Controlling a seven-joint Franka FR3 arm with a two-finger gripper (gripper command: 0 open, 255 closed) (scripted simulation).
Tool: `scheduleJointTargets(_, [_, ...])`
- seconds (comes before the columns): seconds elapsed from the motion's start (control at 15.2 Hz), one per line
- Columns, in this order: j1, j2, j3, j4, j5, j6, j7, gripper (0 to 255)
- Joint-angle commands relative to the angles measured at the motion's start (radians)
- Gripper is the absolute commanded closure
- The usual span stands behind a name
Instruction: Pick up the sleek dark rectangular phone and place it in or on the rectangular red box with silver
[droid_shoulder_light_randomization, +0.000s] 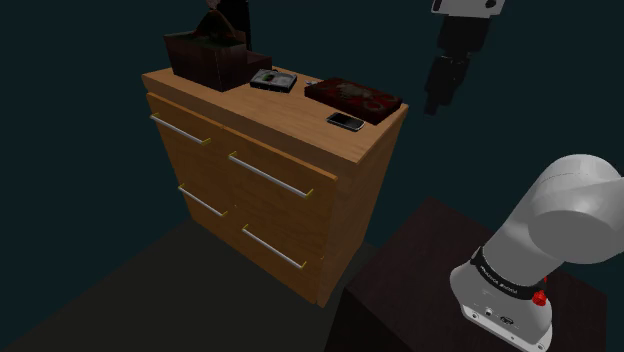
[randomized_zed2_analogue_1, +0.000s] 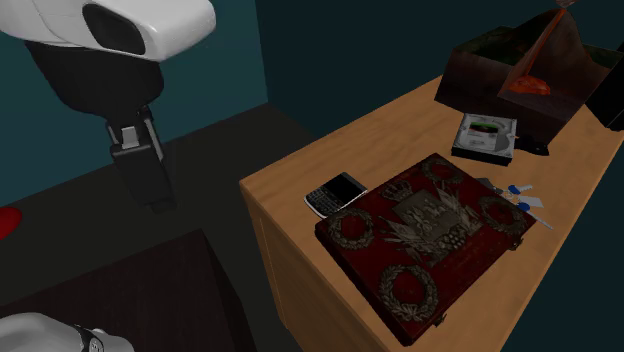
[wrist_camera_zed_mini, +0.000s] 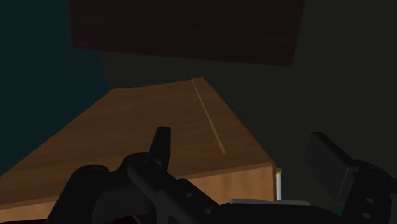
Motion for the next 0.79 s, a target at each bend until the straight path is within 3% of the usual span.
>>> scheduleJointTargets(0.0, [0.000, 0.000, 0.000, 0.000, 0.000, 0.000, 0.000, 0])
scheduleJointTargets(0.73, [0.040, 0.403, -0.067, 0.143, -0.039, 0.283, -0.201, 0])
